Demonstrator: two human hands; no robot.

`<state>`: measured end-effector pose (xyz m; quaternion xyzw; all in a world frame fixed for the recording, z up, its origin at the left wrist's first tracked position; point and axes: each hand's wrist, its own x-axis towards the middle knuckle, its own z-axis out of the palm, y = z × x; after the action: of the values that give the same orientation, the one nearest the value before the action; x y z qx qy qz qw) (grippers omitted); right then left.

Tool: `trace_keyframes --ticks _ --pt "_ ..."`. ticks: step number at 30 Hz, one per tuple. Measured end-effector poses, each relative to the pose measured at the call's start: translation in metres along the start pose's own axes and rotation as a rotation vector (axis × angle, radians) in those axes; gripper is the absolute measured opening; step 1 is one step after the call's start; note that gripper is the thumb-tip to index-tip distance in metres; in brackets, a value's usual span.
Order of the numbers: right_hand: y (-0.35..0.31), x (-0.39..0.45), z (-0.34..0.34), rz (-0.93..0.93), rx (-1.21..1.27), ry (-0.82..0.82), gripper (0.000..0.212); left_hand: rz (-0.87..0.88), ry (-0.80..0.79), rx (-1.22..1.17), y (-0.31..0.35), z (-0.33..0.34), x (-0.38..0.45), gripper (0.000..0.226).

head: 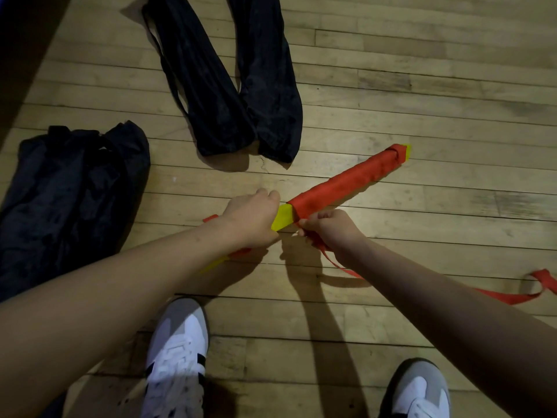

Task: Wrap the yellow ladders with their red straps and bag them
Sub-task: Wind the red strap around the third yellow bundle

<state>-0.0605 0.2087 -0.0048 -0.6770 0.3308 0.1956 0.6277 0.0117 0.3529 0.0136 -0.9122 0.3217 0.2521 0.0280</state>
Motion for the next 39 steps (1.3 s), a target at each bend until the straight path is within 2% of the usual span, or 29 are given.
trace_keyframes --ticks 3,6,12,15,18,23,28,32,39 --pt "-0.003 -0.002 0.002 -0.036 0.009 -0.011 0.020 -0.004 0.041 -0.041 0.002 0.003 0.001 0.040" --pt "-0.008 -0.004 0.008 -0.102 -0.008 -0.032 0.013 -0.071 0.043 -0.089 0.003 0.004 0.003 0.038" --pt "-0.012 -0.005 0.015 -0.162 -0.071 -0.034 0.015 -0.156 0.060 -0.123 0.005 0.007 0.003 0.035" --pt "-0.010 -0.004 0.012 -0.148 -0.078 -0.003 0.017 -0.168 -0.072 -0.277 0.007 0.004 0.006 0.046" --pt "-0.008 -0.002 0.008 -0.109 -0.061 0.039 0.020 -0.111 -0.178 -0.272 0.003 -0.001 0.009 0.044" --pt "-0.005 -0.002 0.006 -0.047 -0.008 0.055 0.016 -0.004 -0.031 -0.214 -0.004 -0.004 0.008 0.060" --pt "-0.009 -0.002 0.008 -0.066 0.024 0.054 0.017 0.077 0.082 0.007 -0.004 0.009 -0.001 0.036" --pt "-0.012 -0.003 0.013 -0.071 0.094 0.028 0.019 -0.001 0.201 0.021 0.001 0.019 -0.005 0.034" --pt "-0.030 -0.004 0.016 -0.163 0.137 -0.013 0.020 -0.216 0.165 0.099 0.001 0.023 0.003 0.069"
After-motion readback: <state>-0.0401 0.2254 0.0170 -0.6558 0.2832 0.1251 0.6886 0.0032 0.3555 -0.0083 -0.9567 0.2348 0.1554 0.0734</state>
